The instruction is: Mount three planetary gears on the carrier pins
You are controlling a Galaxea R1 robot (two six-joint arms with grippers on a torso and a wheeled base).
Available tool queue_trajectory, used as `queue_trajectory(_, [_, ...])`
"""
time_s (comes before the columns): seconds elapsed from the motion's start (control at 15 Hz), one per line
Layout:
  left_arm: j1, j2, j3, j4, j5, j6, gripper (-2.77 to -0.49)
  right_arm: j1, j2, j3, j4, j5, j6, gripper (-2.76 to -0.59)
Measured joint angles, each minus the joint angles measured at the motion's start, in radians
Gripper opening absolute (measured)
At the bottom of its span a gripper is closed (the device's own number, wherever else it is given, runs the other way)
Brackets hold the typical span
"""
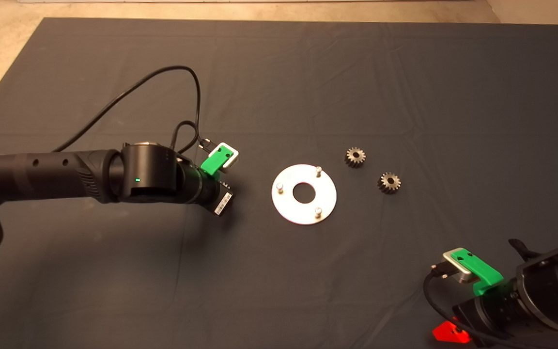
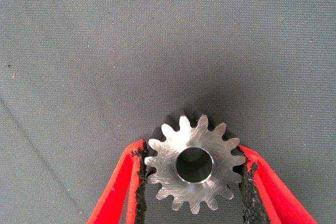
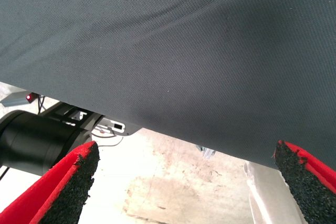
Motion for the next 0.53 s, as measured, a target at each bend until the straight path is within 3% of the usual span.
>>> queue_trajectory(0.53, [0.000, -0.014, 0.002, 0.000, -0.007, 0.020, -2.42, 0.002, -0.002, 0.000, 0.000, 0.000, 0.000, -0.86])
